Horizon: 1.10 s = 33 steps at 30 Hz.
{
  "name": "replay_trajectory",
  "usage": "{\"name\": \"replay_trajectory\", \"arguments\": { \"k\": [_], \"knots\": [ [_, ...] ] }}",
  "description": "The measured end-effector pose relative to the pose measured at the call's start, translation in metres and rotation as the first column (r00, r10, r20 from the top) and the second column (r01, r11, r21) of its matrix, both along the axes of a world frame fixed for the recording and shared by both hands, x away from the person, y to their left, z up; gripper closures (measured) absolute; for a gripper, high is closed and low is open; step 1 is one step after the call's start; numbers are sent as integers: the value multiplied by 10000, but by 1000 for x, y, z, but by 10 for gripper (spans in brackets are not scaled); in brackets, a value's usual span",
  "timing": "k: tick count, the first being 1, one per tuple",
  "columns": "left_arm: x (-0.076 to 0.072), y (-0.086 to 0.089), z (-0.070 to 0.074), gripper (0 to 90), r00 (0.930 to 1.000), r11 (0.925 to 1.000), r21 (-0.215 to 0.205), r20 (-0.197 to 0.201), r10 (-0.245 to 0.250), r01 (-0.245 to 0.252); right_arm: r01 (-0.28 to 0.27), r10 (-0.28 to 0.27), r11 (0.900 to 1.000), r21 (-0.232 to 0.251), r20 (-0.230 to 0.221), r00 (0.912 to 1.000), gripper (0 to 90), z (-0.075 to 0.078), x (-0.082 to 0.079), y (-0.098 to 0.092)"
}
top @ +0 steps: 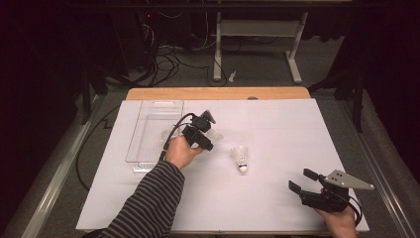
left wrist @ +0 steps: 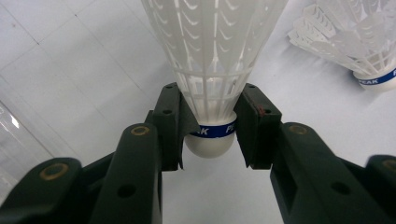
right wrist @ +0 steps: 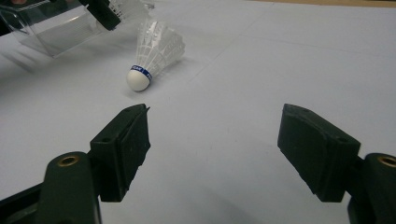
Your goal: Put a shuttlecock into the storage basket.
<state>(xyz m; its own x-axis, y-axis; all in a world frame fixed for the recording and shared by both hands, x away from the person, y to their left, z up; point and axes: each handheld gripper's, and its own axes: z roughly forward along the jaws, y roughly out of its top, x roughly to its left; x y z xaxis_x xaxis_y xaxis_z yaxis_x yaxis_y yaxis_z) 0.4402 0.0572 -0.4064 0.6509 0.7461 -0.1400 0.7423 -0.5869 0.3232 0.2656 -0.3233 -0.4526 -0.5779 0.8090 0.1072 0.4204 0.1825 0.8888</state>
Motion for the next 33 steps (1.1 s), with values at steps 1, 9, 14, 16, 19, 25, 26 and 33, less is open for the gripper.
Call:
{"name": "replay_trajectory", "arguments": {
  "k": [1,9,14,16,19,25,26,33],
  "knots": [
    [-1,0,0,647,10000,10000,-34,21,-2,2,1,-1,10000,2,4,10000,257,0,0,0],
    [-9,5,9,646,9997,9998,-173,243,-89,93,-11,11,10000,-12,3,10000,257,0,0,0],
    [-13,8,9,646,9994,9996,-243,308,-161,168,-7,7,10000,-14,6,10000,257,0,0,0],
    [-15,9,9,646,9994,9995,-287,333,-135,144,-1,1,10000,-7,5,10000,257,0,0,0],
    [-17,12,11,646,9993,9992,-366,349,-132,145,0,0,10000,-11,6,10000,257,0,0,0],
    [-21,15,16,646,9987,9986,-490,490,-162,186,4,-4,10000,-13,4,10000,257,0,0,0],
    [-21,16,17,646,9986,9985,-502,490,-181,205,3,-3,10000,-11,8,10000,257,0,0,0],
    [-26,20,19,646,9983,9980,-602,560,-169,202,0,0,10000,-6,9,10000,257,0,0,0]
  ]
}}
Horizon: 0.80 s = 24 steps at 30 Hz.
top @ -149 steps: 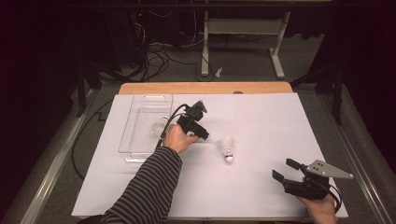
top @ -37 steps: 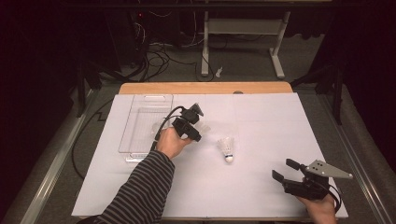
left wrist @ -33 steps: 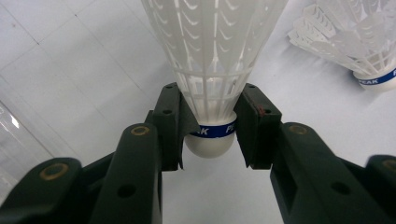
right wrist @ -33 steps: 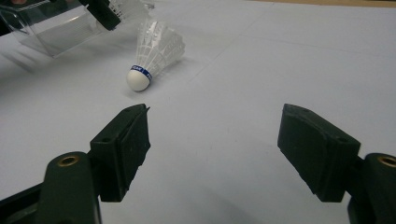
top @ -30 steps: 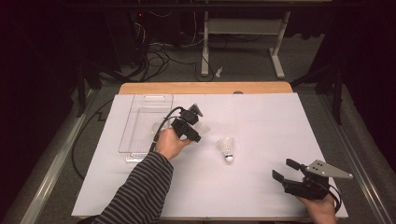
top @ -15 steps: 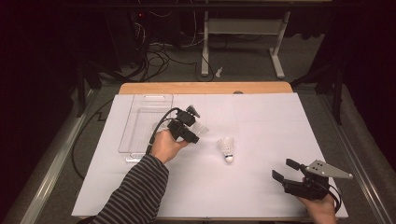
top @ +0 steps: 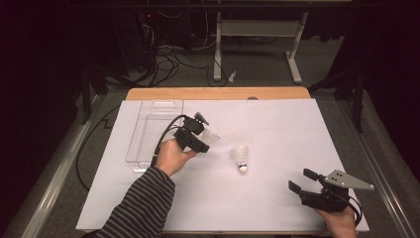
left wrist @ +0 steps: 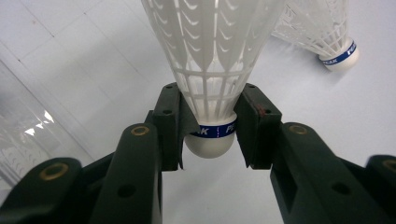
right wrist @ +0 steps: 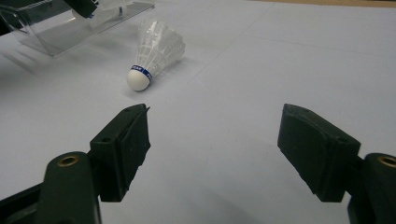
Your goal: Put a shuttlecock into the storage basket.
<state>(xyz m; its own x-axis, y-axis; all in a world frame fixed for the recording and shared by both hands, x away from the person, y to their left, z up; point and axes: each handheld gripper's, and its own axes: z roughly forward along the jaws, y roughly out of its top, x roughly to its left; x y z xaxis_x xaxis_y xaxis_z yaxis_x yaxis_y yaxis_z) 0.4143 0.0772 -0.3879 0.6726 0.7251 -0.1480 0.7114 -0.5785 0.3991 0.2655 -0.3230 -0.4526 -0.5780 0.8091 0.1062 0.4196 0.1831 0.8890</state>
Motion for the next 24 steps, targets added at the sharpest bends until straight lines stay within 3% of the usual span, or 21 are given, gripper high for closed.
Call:
{"name": "replay_trajectory", "arguments": {
  "k": [24],
  "knots": [
    [-15,19,16,646,9987,9993,-350,493,124,-106,13,-13,10000,8,-7,10000,256,0,0,0]
  ]
}}
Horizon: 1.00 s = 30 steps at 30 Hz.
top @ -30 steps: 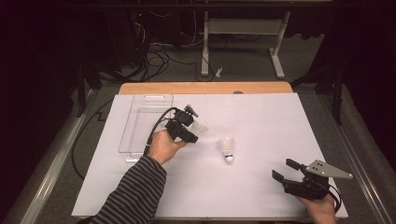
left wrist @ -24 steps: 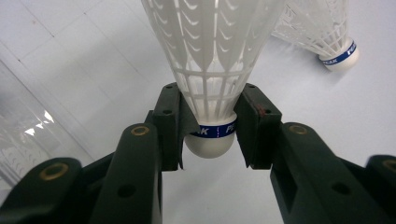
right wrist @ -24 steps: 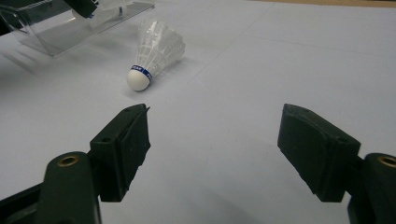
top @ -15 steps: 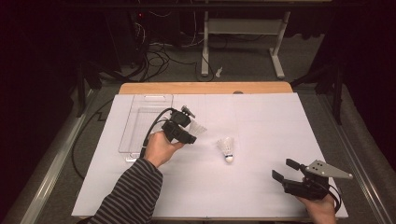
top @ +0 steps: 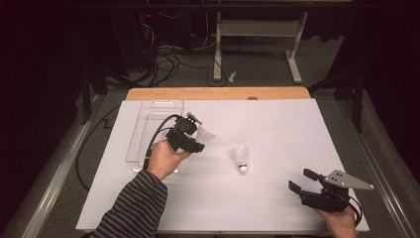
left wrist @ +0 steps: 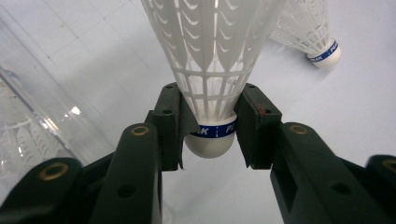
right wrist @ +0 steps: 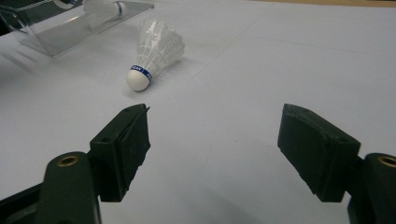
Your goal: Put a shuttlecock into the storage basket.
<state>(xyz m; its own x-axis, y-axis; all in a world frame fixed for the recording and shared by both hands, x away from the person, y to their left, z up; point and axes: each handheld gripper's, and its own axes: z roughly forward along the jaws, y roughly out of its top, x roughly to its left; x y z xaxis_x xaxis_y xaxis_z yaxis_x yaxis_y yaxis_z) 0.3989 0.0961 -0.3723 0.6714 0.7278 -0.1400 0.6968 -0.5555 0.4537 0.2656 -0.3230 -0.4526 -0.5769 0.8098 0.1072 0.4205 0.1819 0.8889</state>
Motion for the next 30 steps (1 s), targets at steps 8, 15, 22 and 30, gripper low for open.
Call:
{"name": "replay_trajectory", "arguments": {
  "k": [8,15,22,30],
  "knots": [
    [-3,10,5,646,9999,9995,-288,100,99,-97,9,-9,10000,-8,-10,10000,256,0,0,0],
    [-5,19,11,646,9993,9986,-465,269,271,-258,11,-11,10000,-6,-19,10000,256,0,0,0],
    [-6,28,15,645,9974,9979,-407,483,530,-510,16,-16,10000,-10,-6,10000,256,0,0,0],
    [-8,40,20,645,9945,9959,-492,679,797,-764,23,-23,10000,-17,-13,10000,256,0,0,0]
  ]
}}
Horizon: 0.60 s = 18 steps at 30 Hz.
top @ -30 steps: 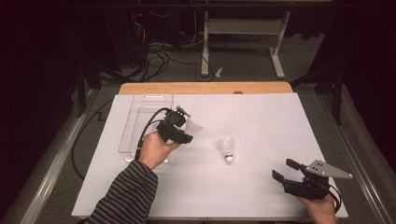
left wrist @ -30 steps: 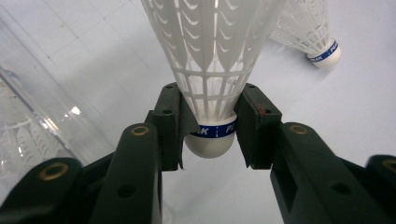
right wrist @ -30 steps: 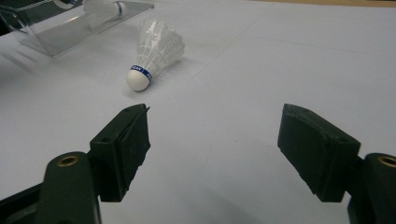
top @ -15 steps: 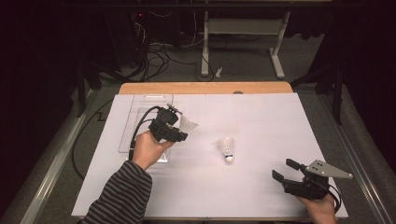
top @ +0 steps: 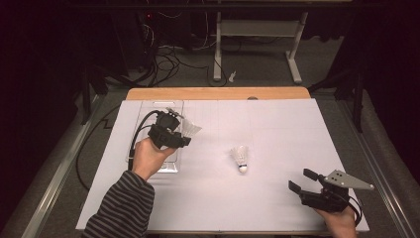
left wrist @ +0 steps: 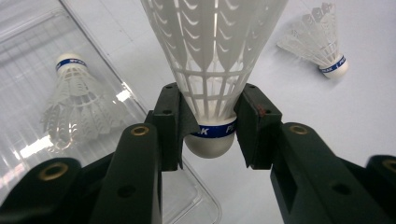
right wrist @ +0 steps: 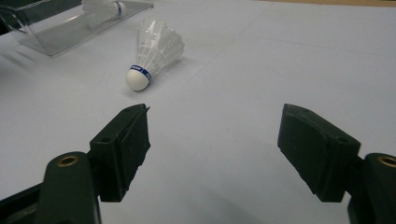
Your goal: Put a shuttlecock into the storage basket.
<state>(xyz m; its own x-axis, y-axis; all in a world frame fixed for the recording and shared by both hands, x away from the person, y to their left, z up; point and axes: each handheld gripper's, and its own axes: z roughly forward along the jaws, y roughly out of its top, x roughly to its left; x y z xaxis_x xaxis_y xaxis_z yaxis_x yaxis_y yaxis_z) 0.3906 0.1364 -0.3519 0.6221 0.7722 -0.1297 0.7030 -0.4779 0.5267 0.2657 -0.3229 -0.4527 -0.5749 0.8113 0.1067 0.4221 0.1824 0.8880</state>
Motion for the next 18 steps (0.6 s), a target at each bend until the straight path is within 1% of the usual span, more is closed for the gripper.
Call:
{"name": "replay_trajectory", "arguments": {
  "k": [18],
  "knots": [
    [-2,21,2,645,9991,9991,72,69,412,-413,17,-17,10000,1,24,10000,255,0,0,0]
  ]
}}
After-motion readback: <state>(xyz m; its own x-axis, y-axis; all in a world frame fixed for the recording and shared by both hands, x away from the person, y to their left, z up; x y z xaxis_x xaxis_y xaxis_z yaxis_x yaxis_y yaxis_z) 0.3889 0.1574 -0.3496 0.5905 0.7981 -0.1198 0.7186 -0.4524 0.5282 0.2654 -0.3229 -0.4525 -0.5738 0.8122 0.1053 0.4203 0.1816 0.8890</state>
